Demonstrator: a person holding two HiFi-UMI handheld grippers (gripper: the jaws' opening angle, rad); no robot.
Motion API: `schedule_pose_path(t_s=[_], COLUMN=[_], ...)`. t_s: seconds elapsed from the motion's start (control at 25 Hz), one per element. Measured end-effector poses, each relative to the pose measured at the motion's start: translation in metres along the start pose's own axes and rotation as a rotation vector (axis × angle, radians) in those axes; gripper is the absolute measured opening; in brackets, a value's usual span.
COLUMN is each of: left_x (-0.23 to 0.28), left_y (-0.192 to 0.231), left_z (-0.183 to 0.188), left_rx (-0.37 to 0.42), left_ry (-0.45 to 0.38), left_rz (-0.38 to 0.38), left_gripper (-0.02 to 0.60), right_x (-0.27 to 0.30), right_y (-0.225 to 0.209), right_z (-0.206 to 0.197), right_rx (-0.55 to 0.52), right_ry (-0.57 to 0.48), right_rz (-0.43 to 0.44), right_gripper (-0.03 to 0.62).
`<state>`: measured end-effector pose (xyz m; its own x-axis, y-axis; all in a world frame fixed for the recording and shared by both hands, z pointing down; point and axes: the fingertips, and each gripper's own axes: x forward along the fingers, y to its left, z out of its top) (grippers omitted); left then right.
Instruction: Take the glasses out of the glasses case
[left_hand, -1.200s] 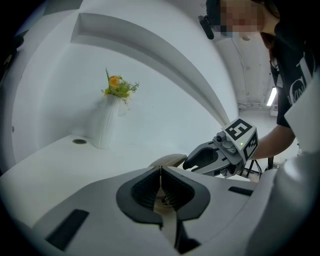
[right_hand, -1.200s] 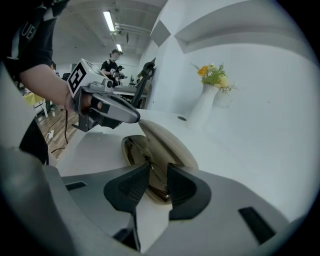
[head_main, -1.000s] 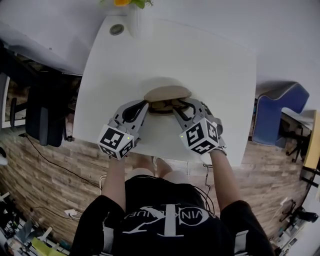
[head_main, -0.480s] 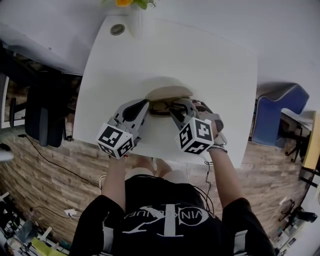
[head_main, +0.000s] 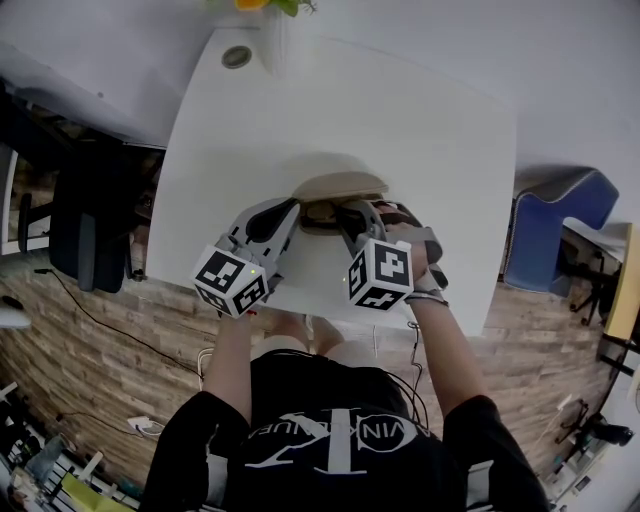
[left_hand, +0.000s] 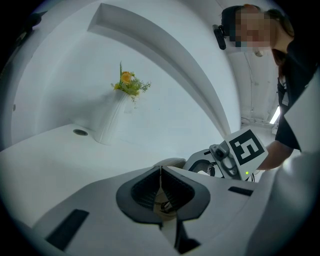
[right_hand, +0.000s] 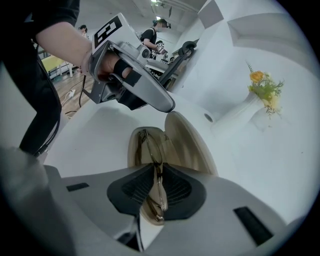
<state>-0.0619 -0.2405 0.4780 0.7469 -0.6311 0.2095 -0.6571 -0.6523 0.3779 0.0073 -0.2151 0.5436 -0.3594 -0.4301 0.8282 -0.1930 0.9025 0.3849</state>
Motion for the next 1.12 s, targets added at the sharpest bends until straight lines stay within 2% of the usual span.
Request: schedule_pose_path(t_s=[0.4,0.56,0.92,1.12], left_x=[0.0,0.0,-0.002,-0.001], left_y=[-0.001,-0.001,-0.004,-0.005], left_z=[-0.002,-0.003,-0.003,-0.004], left_rx=[-0.016,-0.025,-0.032,-0.033], left_ry=[0.002,0.0,0.0,0.005], left_rz=[-0.001,-0.003,-0.007,-0.008], left_gripper=[0.015,0.015,0.015,0.015], right_x=[-0.004,-0.009,-0.024,-0.033], right_y=[-0.005,-0.005,0.001,0.001], right_z=[0.001,0.001,0.002,0.003], right_rx=[-0.048,-0.045,-0.178,-0.217], right_ry=[-0.009,-0.024,0.005,0.007], right_rz=[-0.081,-0.08,-0.12,-0.142], right_gripper=[0.04,0.038,0.038,0.038])
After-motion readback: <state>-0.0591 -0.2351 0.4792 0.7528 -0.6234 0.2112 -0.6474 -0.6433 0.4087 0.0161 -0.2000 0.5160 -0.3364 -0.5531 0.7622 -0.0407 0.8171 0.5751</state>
